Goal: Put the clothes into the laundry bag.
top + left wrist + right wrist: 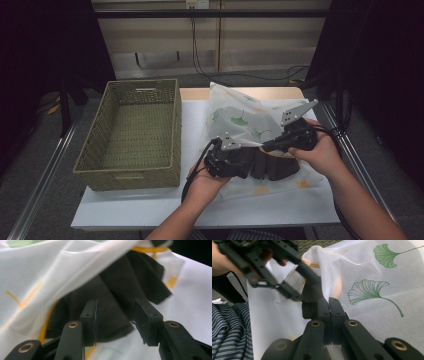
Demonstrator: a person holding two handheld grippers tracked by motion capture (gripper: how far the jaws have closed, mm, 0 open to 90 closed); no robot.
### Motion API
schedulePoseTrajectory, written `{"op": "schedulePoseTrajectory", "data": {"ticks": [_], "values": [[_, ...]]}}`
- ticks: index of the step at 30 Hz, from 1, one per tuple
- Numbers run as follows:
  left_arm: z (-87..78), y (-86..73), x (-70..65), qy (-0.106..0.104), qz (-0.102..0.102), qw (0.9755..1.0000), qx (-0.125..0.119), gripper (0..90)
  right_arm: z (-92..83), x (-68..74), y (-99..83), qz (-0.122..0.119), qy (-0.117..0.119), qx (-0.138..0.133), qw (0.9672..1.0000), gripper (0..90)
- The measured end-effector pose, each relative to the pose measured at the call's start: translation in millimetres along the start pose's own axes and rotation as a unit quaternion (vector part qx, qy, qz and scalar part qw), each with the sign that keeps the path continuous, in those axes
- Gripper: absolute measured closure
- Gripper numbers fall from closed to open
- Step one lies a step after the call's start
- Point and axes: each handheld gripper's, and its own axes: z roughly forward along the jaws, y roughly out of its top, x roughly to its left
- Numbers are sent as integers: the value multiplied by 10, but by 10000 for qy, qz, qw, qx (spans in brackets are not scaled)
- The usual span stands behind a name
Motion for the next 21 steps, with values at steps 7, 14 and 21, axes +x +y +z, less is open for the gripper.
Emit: {"op": "schedulePoseTrajectory", "data": {"ticks": [7, 14, 21], "values": [[-118, -66, -39, -145, 167, 9997, 78, 528, -32, 4, -66, 50, -205, 2, 9998, 767], [-284, -172, -18, -12, 210, 9996, 199, 489, -193, 63, -176, 89, -543, -121, 9984, 674], [-450, -236, -40, -72, 248, 9996, 119, 471, -411, 92, -398, 213, -905, -153, 9956, 666]]}}
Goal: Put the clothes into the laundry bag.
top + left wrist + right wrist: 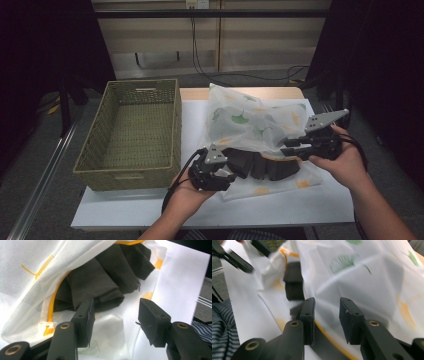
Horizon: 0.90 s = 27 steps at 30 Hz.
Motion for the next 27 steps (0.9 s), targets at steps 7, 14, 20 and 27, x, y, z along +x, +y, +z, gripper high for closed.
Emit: {"op": "schedulePoseTrajectory", "data": {"ticks": [7, 14, 20, 27], "values": [[-65, -44, -4, -79, 51, 9999, 139, 431, -137, -92, -312, 310, -240, 207, 9990, 655], [-87, -56, 44, -26, 13, 9999, 150, 401, -172, -238, -575, 606, -493, 391, 9962, 642], [-78, -82, 95, 47, -7, 9998, 200, 390, -145, -338, -733, 831, -604, 573, 9931, 635], [-51, -113, 145, 49, 7, 9996, 266, 376, -112, -393, -870, 952, -716, 709, 9903, 618]]}}
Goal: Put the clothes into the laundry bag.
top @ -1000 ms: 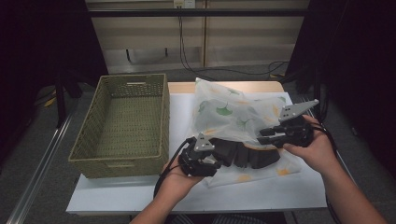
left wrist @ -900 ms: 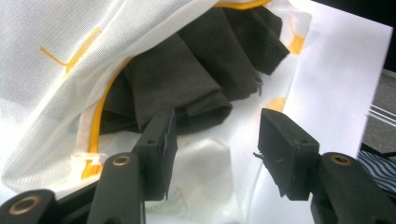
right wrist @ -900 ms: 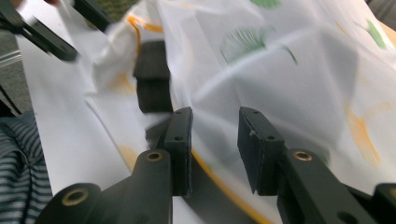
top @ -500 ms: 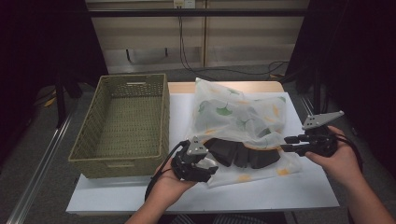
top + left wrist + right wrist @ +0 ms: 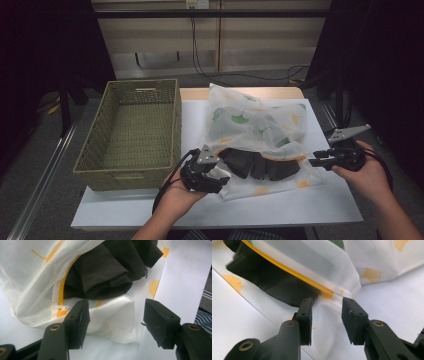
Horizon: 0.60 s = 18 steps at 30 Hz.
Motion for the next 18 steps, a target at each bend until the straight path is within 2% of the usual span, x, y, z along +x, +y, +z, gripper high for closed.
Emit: {"op": "schedulePoseTrajectory", "data": {"ticks": [3, 10, 11, 13, 14, 16, 18], "values": [[32, -17, 15, 4, -81, 10000, -9, 365, 36, -29, -40, 78, 8, 35, 10000, 611], [32, -23, 17, 54, -105, 9999, 5, 357, 150, -89, -103, 197, -18, 156, 9997, 570], [31, -26, 27, 43, -51, 10000, 24, 357, 166, -105, -107, 174, -5, 170, 9997, 560], [34, -30, 30, 56, -81, 9999, 43, 356, 203, -121, -114, 238, -5, 275, 9993, 545], [43, -36, 25, 44, -161, 9999, -31, 355, 228, -132, -119, 210, -15, 280, 9994, 545], [37, -38, 30, 93, -159, 9998, 4, 355, 269, -132, -124, 281, 24, 346, 9990, 545], [28, -36, 37, 85, -101, 9999, 43, 354, 310, -141, -128, 234, 39, 376, 9990, 549]]}}
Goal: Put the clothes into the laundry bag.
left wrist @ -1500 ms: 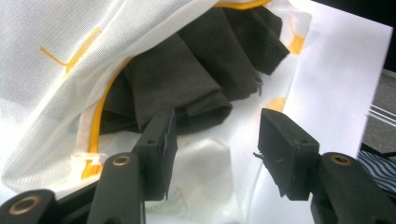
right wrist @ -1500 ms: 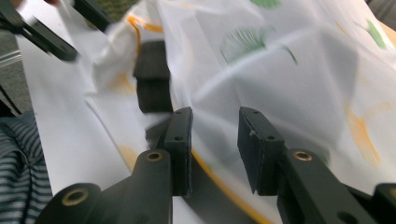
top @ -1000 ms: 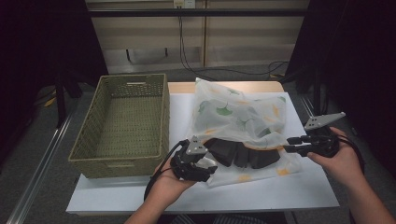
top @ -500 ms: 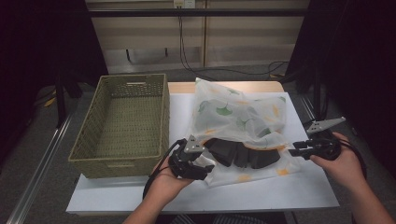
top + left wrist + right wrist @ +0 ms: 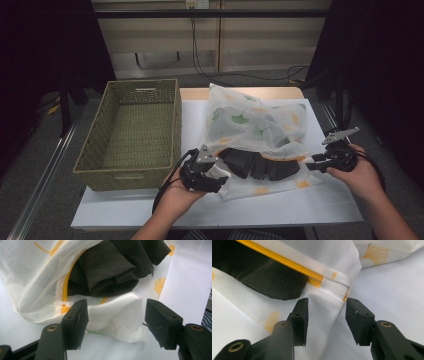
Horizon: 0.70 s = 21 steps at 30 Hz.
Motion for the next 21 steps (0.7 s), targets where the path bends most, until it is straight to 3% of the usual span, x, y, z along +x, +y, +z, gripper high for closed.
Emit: {"op": "schedulePoseTrajectory", "data": {"ticks": [2, 3, 4, 5, 6, 7, 14, 16, 21], "values": [[-9, 1, 4, 28, 46, 10000, 43, 353, 29, 1, -2, 2, 42, 41, 10000, 625], [11, -9, -7, 3, -77, 9999, -71, 353, 35, 7, -7, 16, 83, 103, 9999, 675], [10, -10, 14, -7, 30, 10000, 9, 354, 33, 10, -10, 34, 143, 179, 9997, 742], [26, -18, 11, -11, -74, 10000, -57, 353, 30, 10, -15, -8, 191, 232, 9995, 806], [25, -22, 29, -16, 2, 10000, 20, 354, 27, 15, -18, -31, 244, 281, 9993, 838], [34, -24, 22, -24, -78, 10000, -11, 354, 18, 31, -18, -7, 285, 341, 9990, 857], [10, 1, -10, -14, 48, 10000, -3, 354, -142, 165, -7, -290, 334, 405, 9982, 879], [11, 1, -22, -49, -15, 10000, -37, 354, -207, 203, -11, -384, 331, 413, 9979, 880], [-16, 9, -24, -47, 66, 10000, -23, 354, -369, 278, -76, -378, 397, 457, 9974, 882]]}}
